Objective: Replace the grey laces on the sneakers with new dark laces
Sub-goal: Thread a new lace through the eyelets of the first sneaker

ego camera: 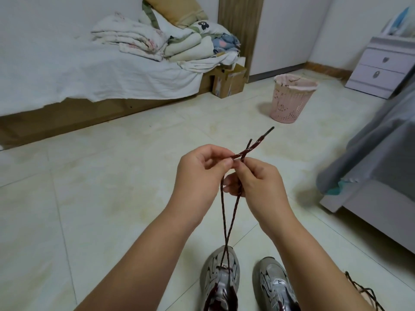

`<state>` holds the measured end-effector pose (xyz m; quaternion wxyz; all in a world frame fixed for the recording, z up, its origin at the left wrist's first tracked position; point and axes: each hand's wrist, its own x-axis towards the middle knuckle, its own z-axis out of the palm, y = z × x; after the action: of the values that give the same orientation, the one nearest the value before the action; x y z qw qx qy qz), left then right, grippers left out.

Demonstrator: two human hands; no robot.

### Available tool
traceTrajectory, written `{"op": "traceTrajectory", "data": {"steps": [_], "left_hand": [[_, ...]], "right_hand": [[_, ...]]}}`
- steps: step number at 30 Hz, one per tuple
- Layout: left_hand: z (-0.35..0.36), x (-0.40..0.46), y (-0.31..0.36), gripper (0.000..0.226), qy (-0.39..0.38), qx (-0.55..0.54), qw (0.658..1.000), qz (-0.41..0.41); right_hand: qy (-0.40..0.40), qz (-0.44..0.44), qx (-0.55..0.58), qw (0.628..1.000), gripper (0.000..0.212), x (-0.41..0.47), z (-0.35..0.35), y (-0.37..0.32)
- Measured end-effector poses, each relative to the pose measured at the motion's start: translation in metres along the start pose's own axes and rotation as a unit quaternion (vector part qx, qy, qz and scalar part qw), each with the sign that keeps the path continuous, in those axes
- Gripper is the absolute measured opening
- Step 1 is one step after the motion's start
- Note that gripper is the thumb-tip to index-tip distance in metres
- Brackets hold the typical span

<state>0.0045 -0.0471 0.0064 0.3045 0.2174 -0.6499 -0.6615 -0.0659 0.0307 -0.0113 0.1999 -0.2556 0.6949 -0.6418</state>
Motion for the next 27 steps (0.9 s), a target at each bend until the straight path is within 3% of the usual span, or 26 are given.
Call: {"op": "traceTrajectory", "data": {"steps": [3, 7, 12, 17, 21, 24, 27], "left_hand": [[0.008, -0.002, 0.003, 0.025, -0.012, 0.065, 0.997, 0.031], [0.012, -0.001, 0.008, 0.024, -0.045, 0.036, 0.998, -0.005], [0.013, 0.005, 0.003, 0.017, 0.021, 0.005, 1.0, -0.014], [0.016, 0.008, -0.002, 0.019, 0.044, 0.014, 0.999, 0.011], [0.013, 0.012, -0.005, 0.049, 0.044, -0.009, 0.999, 0.022], [0.008, 0.014, -0.007, 0.017, 0.021, -0.025, 0.999, -0.005], [0.008, 0.014, -0.016, 0.023, 0.001, -0.001, 0.999, -0.036]], "right_hand": [[-0.026, -0.007, -0.007, 1.0, 0.028, 0.001, 0.0, -0.002], [-0.108, 0.052, 0.068, 0.99, 0.034, 0.0, 0.0, -0.001], [-0.165, 0.112, 0.197, 0.96, 0.032, 0.0, -0.012, 0.002], [-0.122, 0.008, -0.016, 0.992, 0.026, 0.002, -0.013, 0.008], [-0.064, 0.018, -0.118, 0.991, 0.025, 0.004, -0.018, 0.016], [-0.08, 0.028, -0.148, 0.985, 0.028, -0.001, -0.02, 0.023], [-0.059, -0.009, -0.12, 0.991, 0.03, -0.006, -0.017, 0.034]]}}
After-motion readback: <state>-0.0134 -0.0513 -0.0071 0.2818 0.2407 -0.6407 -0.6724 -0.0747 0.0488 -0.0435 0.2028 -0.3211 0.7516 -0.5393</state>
